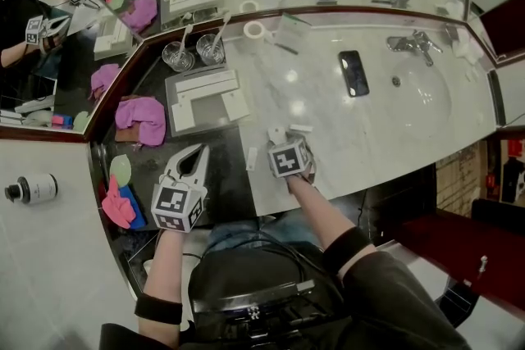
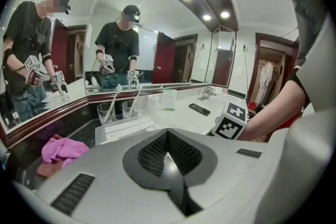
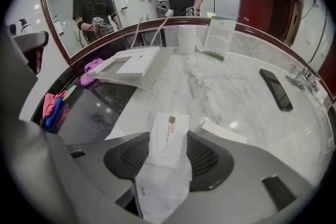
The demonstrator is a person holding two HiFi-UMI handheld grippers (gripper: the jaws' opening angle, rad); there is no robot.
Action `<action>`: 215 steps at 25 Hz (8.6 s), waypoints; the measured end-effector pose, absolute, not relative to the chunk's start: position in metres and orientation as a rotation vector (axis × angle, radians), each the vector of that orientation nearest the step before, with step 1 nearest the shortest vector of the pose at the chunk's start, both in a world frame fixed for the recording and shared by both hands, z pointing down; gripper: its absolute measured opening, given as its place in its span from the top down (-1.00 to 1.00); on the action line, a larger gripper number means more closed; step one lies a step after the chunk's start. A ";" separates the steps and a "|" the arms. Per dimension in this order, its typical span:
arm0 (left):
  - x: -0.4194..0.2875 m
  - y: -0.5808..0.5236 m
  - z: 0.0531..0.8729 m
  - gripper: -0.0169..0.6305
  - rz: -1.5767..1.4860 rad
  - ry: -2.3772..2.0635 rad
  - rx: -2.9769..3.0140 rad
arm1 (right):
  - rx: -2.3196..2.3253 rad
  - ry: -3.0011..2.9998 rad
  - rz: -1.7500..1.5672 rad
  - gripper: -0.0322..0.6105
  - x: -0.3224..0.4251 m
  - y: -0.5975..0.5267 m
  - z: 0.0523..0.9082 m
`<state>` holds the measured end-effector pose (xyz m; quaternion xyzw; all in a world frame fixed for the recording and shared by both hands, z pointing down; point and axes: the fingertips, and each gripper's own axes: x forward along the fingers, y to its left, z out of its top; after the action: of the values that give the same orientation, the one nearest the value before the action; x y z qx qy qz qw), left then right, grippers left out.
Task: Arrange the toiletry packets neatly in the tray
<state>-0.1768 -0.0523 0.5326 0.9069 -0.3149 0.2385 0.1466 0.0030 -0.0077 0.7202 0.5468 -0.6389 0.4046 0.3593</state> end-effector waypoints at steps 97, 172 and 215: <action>-0.244 -0.104 0.547 0.95 0.528 -1.299 2.389 | 0.634 -2.293 0.049 0.54 -0.160 -0.160 0.568; -0.089 0.064 0.743 -0.01 1.989 0.649 2.585 | 1.188 -2.203 0.862 0.89 0.099 0.014 0.626; -0.164 -0.123 0.620 -0.01 0.865 -1.140 2.127 | 0.866 -2.399 0.613 0.89 -0.058 -0.083 0.558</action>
<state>-0.1641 -0.1230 0.6204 0.7953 -0.4262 0.3233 0.2852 -0.0579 -0.0829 0.5585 0.3191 -0.8840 0.2260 0.2563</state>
